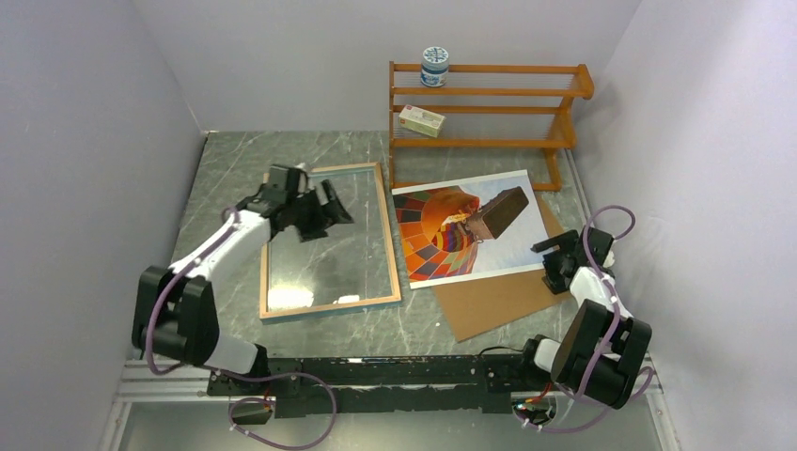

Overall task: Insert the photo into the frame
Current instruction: Pick up the photo at the center of the board.

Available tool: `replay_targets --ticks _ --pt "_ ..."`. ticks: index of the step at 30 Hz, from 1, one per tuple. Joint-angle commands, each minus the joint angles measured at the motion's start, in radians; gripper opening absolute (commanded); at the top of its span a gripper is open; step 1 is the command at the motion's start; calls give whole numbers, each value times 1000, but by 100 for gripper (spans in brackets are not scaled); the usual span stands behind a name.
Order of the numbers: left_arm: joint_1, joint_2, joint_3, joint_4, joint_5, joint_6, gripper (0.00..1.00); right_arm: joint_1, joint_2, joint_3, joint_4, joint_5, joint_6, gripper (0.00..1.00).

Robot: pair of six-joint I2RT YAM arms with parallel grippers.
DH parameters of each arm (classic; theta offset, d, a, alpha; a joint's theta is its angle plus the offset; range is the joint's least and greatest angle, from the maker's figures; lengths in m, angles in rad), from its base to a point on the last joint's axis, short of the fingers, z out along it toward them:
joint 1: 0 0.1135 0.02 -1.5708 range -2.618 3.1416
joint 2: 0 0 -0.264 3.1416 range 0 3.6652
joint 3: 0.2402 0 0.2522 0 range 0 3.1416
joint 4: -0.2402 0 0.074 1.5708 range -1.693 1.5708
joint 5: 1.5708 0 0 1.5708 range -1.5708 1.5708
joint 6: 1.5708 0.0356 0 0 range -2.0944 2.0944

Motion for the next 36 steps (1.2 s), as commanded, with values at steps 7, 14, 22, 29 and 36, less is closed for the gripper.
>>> replay_targets --ticks 7,14,22,29,36 --pt "-347 249 230 223 -34 13 87 -7 105 -90 301 -158 -4 83" --pt "-513 484 357 338 -21 -6 86 -6 146 -121 440 -246 1 82" --pt "-609 669 556 145 -177 69 84 -7 134 -85 376 -138 -36 82" --pt "-609 708 579 48 -231 85 84 -6 44 -31 344 18 -76 82" --pt "-610 767 643 -38 -230 100 84 -5 269 133 523 -209 -144 82"
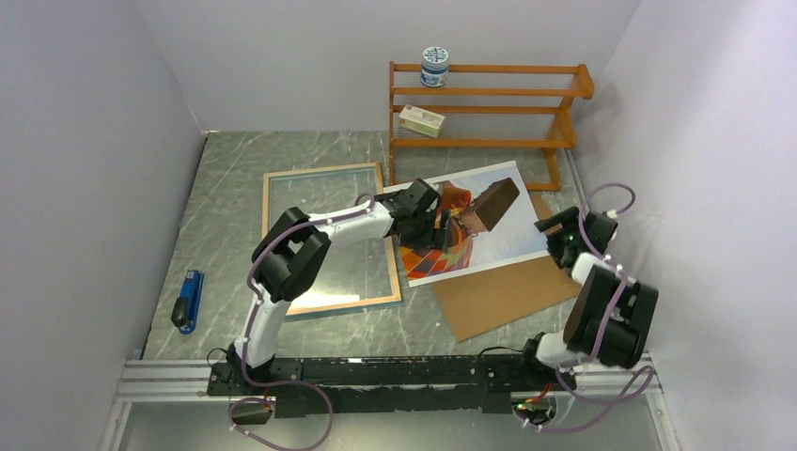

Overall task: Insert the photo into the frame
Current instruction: Pick up the photo at the center of the board.

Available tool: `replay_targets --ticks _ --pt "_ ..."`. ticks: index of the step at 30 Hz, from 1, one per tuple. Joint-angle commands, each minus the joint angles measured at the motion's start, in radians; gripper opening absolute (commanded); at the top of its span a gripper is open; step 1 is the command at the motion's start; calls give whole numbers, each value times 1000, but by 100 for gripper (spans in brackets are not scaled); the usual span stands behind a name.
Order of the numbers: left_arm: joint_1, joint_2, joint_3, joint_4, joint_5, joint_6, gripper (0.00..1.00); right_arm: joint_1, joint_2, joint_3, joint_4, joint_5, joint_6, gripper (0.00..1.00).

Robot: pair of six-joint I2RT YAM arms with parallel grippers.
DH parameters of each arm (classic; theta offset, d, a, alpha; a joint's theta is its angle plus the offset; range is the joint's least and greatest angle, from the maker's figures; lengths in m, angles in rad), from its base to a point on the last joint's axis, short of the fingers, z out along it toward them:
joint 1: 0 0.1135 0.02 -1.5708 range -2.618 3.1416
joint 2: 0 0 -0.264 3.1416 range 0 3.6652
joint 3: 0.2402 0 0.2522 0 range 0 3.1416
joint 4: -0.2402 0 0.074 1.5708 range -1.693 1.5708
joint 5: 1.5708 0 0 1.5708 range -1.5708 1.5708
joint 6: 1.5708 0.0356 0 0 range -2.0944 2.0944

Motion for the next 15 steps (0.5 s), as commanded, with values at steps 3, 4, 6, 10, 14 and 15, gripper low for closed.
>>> replay_targets --ticks 3,4,6,10,14,15 --pt "-1 41 48 -76 7 47 84 -2 238 253 133 -198 -193 82" --pt "-2 34 37 -56 15 50 84 -2 263 277 128 -214 -216 82" --pt "-2 30 32 -53 21 51 84 0 306 302 148 -252 -240 82" --pt "-1 49 51 -81 22 53 84 3 377 330 200 -320 -266 82" --pt "-2 60 61 -89 24 51 84 6 476 419 135 -388 -332 82" --pt "-2 61 61 -87 25 50 84 6 490 428 130 -383 -343 82"
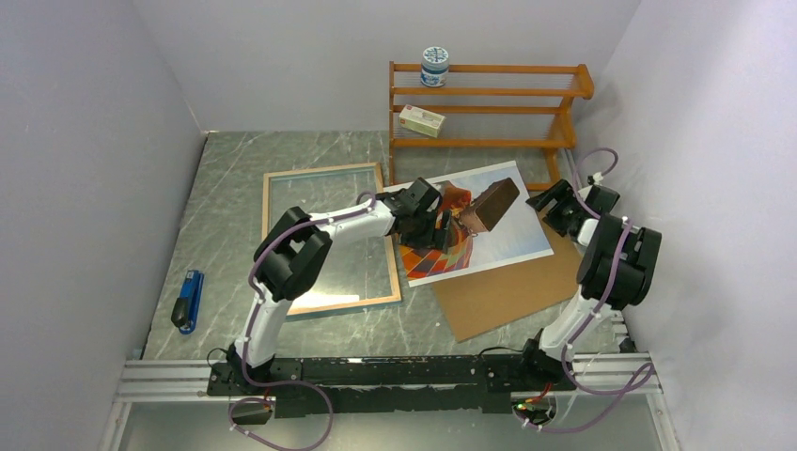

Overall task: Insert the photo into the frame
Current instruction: Pick up the photo at the center of the board.

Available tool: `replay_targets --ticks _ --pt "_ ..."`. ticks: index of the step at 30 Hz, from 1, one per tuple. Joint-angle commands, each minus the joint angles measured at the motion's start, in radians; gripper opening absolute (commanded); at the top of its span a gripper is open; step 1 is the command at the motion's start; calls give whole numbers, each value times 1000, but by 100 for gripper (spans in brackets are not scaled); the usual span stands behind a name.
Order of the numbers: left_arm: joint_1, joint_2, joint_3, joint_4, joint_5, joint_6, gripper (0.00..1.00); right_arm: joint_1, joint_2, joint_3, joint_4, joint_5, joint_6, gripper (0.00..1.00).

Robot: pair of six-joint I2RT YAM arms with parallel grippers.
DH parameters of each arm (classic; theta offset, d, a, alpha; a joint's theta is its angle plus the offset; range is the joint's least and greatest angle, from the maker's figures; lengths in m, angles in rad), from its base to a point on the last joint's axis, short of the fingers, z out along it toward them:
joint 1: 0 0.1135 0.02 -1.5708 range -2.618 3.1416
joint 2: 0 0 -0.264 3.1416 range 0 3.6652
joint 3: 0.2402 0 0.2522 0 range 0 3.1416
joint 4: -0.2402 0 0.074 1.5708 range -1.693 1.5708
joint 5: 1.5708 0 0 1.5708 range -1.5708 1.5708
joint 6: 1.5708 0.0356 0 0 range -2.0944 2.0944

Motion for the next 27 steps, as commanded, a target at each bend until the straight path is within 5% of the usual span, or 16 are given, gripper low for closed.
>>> replay_targets --ticks 1,9,22,27 --pt "-2 38 16 -45 16 12 84 6 68 84 4 -79 -103 83" --pt "-2 53 32 -55 22 13 84 8 156 167 -18 -152 -117 83" --pt "-1 89 67 -92 7 29 79 12 283 195 15 -478 -93 82" --pt "-1 92 84 -113 2 35 79 14 277 197 20 -551 -98 67"
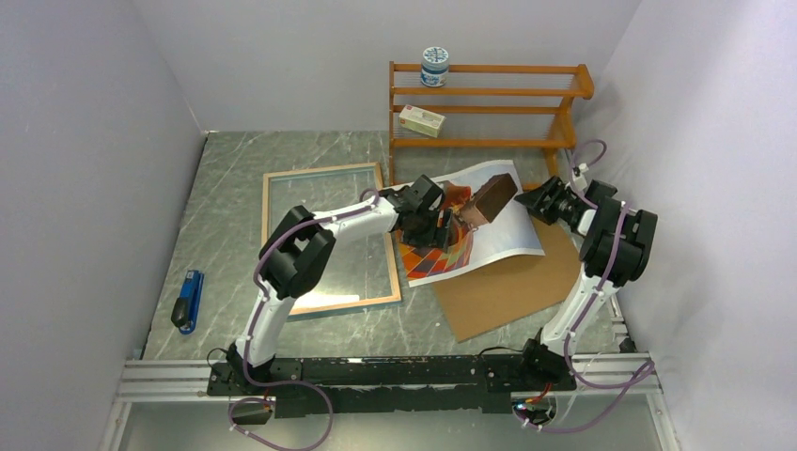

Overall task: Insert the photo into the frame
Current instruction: Pick up the photo at the center of the board.

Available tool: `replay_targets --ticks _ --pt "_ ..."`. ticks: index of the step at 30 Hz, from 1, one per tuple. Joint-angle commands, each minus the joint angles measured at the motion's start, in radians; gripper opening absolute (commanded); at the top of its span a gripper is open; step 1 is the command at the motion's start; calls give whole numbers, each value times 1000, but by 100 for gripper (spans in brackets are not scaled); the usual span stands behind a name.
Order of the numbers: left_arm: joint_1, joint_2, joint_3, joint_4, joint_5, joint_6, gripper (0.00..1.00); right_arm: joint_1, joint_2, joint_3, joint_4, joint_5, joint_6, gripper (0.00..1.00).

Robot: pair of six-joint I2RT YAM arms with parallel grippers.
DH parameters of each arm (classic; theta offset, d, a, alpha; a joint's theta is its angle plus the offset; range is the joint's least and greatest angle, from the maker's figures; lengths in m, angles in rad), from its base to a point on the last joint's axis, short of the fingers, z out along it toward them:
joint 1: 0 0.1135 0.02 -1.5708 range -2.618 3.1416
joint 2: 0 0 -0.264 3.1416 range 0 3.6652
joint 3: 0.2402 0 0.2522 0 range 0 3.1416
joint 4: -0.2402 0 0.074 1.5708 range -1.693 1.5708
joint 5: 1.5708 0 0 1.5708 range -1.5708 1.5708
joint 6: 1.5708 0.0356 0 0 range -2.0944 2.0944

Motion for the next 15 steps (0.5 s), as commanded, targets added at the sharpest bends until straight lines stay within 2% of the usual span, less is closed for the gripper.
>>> replay_targets --ticks 1,5,8,12,15 --pt "-2 52 16 -57 -6 24 79 15 10 -8 -30 -139 -17 63" --pt "-2 53 28 -76 -18 26 80 13 6 -14 2 -228 -10 63" --pt "-3 55 34 -82 -22 30 80 15 2 -34 53 -292 29 79" --pt "-2 57 46 -99 -34 32 80 21 5 -70 179 -344 118 93" --pt "-2 53 42 -98 -44 33 80 22 8 -88 249 -340 179 94"
